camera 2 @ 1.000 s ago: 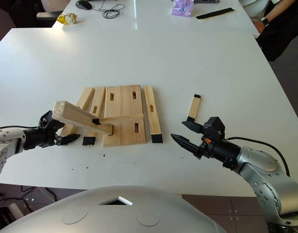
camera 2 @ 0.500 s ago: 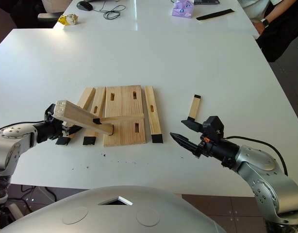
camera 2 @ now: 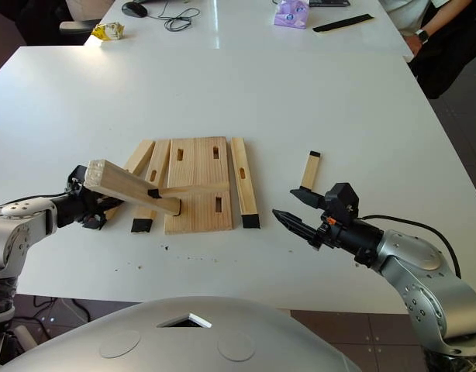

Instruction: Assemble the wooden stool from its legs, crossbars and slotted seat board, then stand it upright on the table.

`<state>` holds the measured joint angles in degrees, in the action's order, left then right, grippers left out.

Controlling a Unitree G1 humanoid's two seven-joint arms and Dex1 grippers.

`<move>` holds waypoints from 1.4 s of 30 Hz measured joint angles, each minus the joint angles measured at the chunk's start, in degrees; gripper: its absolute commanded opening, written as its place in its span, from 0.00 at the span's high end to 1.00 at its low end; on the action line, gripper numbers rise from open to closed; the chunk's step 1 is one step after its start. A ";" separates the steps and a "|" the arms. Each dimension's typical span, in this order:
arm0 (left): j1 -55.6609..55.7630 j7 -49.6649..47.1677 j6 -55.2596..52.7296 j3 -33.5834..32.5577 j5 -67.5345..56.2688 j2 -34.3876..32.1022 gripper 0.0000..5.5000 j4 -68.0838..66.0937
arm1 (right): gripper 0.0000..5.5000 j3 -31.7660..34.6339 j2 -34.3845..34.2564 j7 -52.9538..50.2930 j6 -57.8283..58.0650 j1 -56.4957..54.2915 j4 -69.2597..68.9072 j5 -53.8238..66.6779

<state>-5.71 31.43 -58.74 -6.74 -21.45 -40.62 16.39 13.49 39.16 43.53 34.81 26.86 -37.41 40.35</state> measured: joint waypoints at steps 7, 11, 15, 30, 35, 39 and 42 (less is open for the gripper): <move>5.75 -0.16 0.83 -0.06 0.44 -0.40 0.63 -6.72 | 0.38 0.15 -0.10 -0.17 0.00 -0.17 0.15 0.02; 12.94 -1.14 0.62 -0.46 1.47 -0.36 0.63 -14.23 | 0.38 0.67 -0.12 -0.19 0.01 -0.62 0.62 0.19; 24.17 -2.01 3.64 -2.48 2.04 -0.41 0.63 -18.58 | 0.38 2.84 0.43 0.01 0.18 -2.77 2.52 1.14; 59.63 14.87 2.05 -1.82 -25.72 10.94 0.63 -7.04 | 0.38 6.62 8.40 5.54 7.37 -38.26 17.96 14.11; 55.37 21.05 3.69 0.99 -26.72 10.53 0.63 -9.22 | 0.38 3.70 8.31 6.55 12.75 -51.31 20.27 20.77; 50.55 24.23 6.67 4.44 -22.95 9.28 0.63 -11.16 | 0.38 1.51 7.93 7.00 15.74 -58.73 22.88 23.49; 48.89 26.03 8.23 5.84 -22.32 9.31 0.63 -10.21 | 0.38 -0.44 7.68 8.11 17.19 -63.83 24.67 24.27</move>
<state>43.18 57.46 -50.52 -0.90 -43.77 -31.31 6.18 13.05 46.84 51.64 52.00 -36.97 -12.74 64.62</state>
